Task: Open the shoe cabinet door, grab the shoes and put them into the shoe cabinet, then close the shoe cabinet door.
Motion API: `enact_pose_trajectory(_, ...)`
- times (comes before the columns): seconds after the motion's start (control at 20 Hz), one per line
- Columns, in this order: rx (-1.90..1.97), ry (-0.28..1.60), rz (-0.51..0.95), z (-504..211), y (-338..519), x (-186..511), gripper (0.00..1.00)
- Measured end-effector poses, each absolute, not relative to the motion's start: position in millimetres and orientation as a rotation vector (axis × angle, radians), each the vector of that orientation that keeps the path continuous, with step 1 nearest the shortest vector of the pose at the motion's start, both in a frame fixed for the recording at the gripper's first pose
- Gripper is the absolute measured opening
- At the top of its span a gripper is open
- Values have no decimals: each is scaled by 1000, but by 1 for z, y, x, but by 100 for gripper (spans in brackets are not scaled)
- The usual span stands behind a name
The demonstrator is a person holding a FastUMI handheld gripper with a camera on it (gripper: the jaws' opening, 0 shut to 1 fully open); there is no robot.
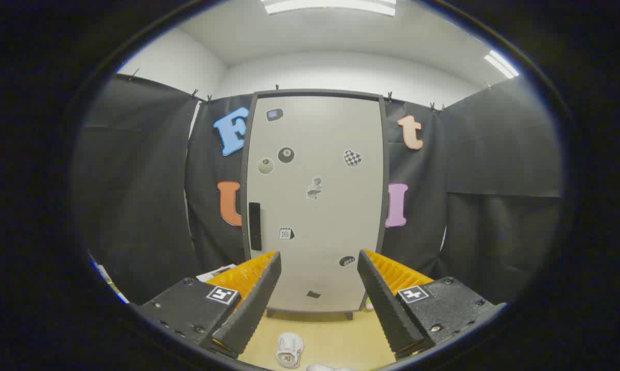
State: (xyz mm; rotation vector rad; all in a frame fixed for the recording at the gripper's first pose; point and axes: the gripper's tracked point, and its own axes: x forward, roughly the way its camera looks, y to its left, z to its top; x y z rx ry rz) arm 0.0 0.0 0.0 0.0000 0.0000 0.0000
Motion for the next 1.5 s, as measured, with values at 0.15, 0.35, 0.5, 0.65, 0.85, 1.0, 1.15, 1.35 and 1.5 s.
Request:
enact_pose_trajectory(0.15, 8, 13, 5, -2, -1, 0, 98)
enact_pose_trajectory(0.35, 2, 2, -4, 0, -4, 1, 98)
enact_pose_trajectory(0.5, 3, 10, -3, -3, -4, 0, 98)
enact_pose_trajectory(0.65, -5, 9, -5, -2, -5, -1, 98)
enact_pose_trajectory(0.85, -2, 11, -6, -6, -1, 4, 98)
enact_pose_trajectory(1.0, -16, 23, -9, -17, 4, 13, 98)
enact_pose_trajectory(1.15, -12, 30, -7, -26, 17, 31, 98)
enact_pose_trajectory(1.35, -13, 43, 19, -41, 49, 73, 98)
enact_pose_trajectory(1.5, 11, 35, 33, -43, 73, 114, 98)
